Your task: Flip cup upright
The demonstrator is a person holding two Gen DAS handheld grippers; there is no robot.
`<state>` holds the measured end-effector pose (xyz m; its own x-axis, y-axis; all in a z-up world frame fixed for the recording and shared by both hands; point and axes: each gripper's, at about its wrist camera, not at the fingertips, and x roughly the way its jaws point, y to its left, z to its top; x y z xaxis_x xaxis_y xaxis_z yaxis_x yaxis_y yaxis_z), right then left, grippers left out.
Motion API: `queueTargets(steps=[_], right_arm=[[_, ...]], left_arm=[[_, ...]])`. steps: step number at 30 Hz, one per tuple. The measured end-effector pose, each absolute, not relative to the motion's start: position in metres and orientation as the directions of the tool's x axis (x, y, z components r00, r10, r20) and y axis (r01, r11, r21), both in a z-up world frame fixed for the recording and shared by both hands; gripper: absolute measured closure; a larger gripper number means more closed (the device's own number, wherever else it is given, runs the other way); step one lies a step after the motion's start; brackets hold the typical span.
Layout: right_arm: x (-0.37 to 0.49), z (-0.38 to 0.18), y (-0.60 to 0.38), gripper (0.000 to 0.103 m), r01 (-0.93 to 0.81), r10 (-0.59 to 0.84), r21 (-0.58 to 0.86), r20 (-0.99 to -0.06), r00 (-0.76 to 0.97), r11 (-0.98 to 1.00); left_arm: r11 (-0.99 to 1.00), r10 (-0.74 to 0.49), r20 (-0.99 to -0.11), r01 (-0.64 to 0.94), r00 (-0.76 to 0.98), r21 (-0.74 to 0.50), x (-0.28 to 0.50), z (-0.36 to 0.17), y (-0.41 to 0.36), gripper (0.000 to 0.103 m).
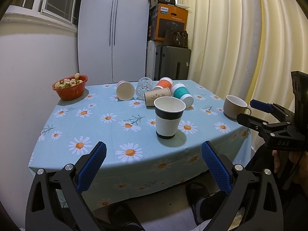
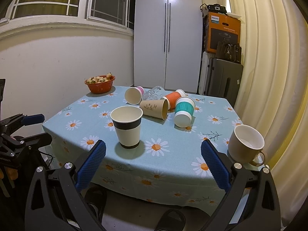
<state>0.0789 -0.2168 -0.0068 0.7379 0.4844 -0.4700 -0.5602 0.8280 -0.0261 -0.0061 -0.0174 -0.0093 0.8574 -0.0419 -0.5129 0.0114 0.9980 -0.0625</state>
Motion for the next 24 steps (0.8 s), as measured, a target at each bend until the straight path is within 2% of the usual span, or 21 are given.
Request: queueTargets(steps=[24], right_arm=[[0.0792, -0.0062, -0.2166, 0.005, -0.56, 0.484, -0.026, -0.471, 0.737, 0.828]], left_arm=[[0.998, -0.051, -0.51, 0.023, 0.859, -0.061, -0.007, -0.0094, -0.0219, 0.007]])
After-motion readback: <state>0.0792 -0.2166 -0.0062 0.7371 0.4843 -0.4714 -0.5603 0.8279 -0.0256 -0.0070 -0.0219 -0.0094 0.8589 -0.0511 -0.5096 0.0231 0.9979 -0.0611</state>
